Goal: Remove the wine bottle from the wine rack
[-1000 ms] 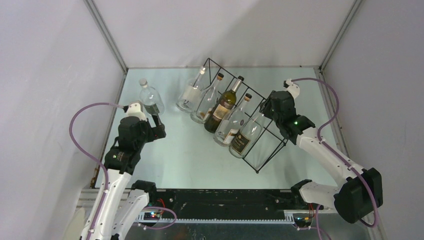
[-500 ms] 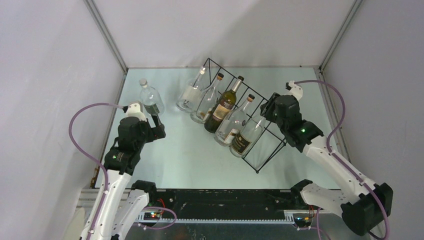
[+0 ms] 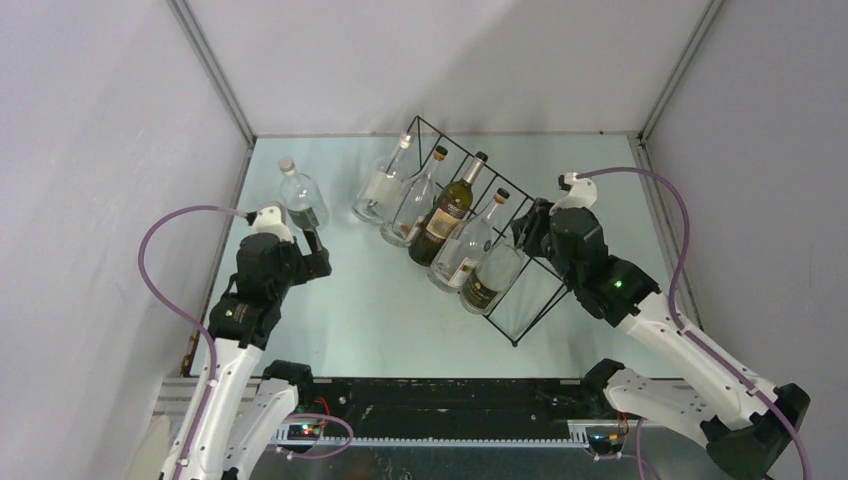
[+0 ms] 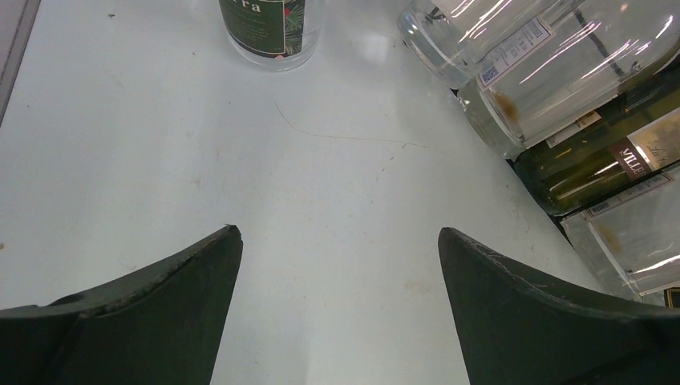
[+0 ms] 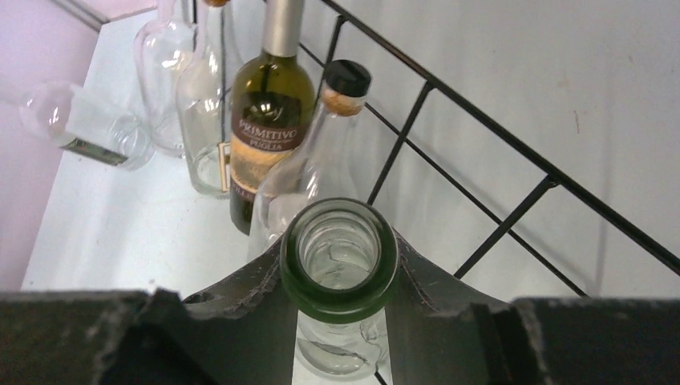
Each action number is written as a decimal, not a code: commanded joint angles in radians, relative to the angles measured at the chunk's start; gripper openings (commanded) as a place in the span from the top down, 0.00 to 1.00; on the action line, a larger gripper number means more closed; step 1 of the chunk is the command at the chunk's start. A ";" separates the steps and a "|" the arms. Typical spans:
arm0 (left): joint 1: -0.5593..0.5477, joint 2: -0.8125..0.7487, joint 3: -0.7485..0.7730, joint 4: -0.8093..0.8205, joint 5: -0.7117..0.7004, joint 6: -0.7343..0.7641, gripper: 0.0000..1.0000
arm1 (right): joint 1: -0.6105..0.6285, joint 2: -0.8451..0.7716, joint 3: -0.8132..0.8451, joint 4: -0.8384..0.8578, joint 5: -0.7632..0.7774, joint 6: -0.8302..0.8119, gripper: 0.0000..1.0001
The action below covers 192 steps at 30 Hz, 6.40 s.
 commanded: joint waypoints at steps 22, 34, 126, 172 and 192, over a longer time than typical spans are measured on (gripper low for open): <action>-0.006 -0.001 0.024 0.008 -0.025 0.024 0.00 | 0.542 -0.043 0.044 0.457 0.210 -0.435 1.00; -0.006 -0.073 0.027 -0.013 -0.151 0.014 0.00 | 0.643 0.204 0.162 0.580 0.177 -0.475 1.00; -0.891 0.157 0.149 0.259 -0.444 -0.051 0.12 | 0.603 -0.464 -0.142 -0.423 0.631 0.361 0.23; -0.305 0.114 0.137 0.262 -0.355 0.068 1.00 | 0.589 -0.451 -0.211 -0.459 0.622 0.400 0.23; 0.100 0.352 0.221 0.583 -0.345 0.123 1.00 | 0.535 -0.447 -0.251 -0.461 0.600 0.372 0.23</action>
